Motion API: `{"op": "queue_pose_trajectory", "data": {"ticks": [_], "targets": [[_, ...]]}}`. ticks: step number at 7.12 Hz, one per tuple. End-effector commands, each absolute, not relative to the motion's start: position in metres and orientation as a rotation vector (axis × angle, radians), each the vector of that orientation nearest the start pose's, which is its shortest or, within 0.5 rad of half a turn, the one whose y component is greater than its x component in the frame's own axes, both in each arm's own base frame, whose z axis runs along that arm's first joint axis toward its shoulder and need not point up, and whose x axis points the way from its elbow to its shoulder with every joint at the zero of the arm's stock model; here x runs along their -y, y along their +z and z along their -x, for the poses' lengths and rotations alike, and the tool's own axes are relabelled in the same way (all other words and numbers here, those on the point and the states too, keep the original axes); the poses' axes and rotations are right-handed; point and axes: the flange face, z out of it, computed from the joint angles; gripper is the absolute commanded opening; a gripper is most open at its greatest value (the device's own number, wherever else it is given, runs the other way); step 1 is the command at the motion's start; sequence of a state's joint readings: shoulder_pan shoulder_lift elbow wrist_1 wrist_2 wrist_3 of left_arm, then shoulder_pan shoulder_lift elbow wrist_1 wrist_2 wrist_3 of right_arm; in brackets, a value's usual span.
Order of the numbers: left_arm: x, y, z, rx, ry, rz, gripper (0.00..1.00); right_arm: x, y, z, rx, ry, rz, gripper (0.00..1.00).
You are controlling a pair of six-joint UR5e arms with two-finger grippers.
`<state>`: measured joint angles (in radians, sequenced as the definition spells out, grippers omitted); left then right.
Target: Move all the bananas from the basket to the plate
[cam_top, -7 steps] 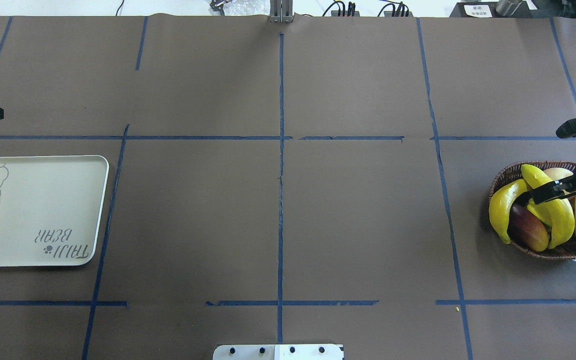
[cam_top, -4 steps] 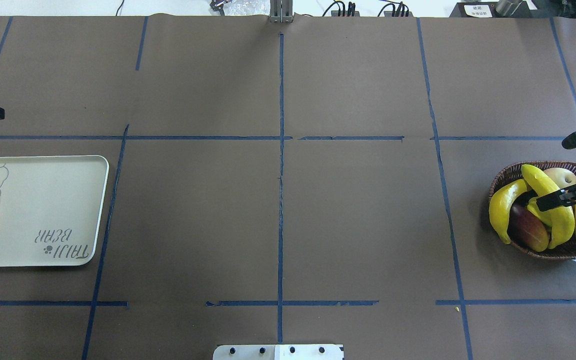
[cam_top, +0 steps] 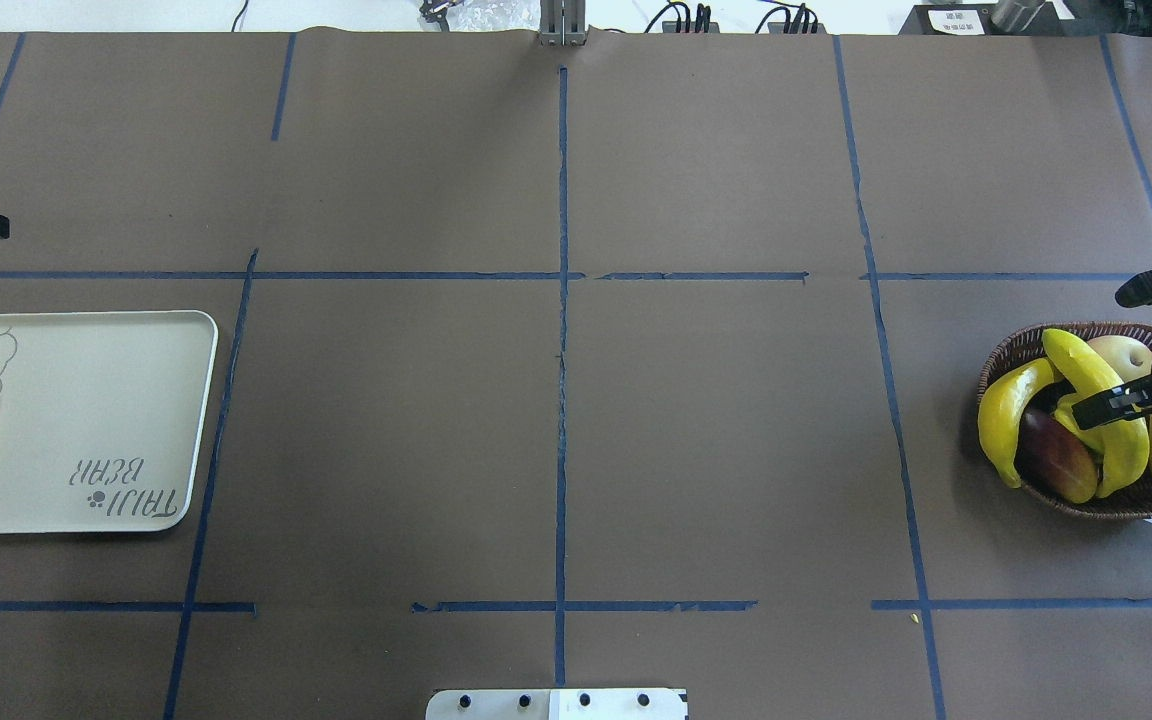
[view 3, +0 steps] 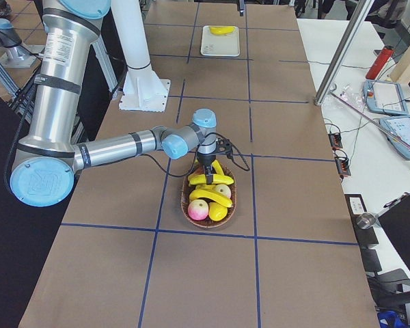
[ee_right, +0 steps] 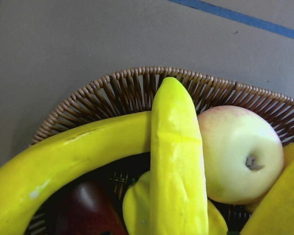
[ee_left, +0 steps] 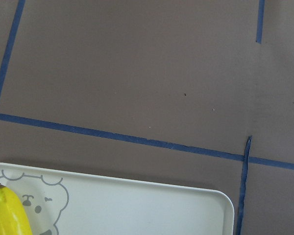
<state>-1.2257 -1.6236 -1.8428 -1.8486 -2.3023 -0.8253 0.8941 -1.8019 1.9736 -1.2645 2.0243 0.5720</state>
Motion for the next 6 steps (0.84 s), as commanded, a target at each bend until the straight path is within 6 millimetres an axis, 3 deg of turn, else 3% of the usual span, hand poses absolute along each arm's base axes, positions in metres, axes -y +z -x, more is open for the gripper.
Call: {"op": "queue_pose_trajectory", "data": {"ticks": [1,3,5,6], "targets": [[0.51,0.467,-0.112,-0.908,-0.227,-0.087,1.0,0.378,0.545,0.199,0.636,-0.227,-0.109,0.68],[0.51,0.468,-0.113,-0.908,-0.227,-0.085,1.0,0.377,0.545,0.198,0.623,-0.223,-0.094,0.21],[0.511,0.467,-0.113,-0.908,-0.227,-0.087,1.0,0.373,0.534,0.181,0.63,-0.204,-0.114,0.03],[0.511,0.467,-0.113,-0.908,-0.227,-0.087,1.0,0.378,0.521,0.16,0.639,-0.164,-0.138,0.02]]}}
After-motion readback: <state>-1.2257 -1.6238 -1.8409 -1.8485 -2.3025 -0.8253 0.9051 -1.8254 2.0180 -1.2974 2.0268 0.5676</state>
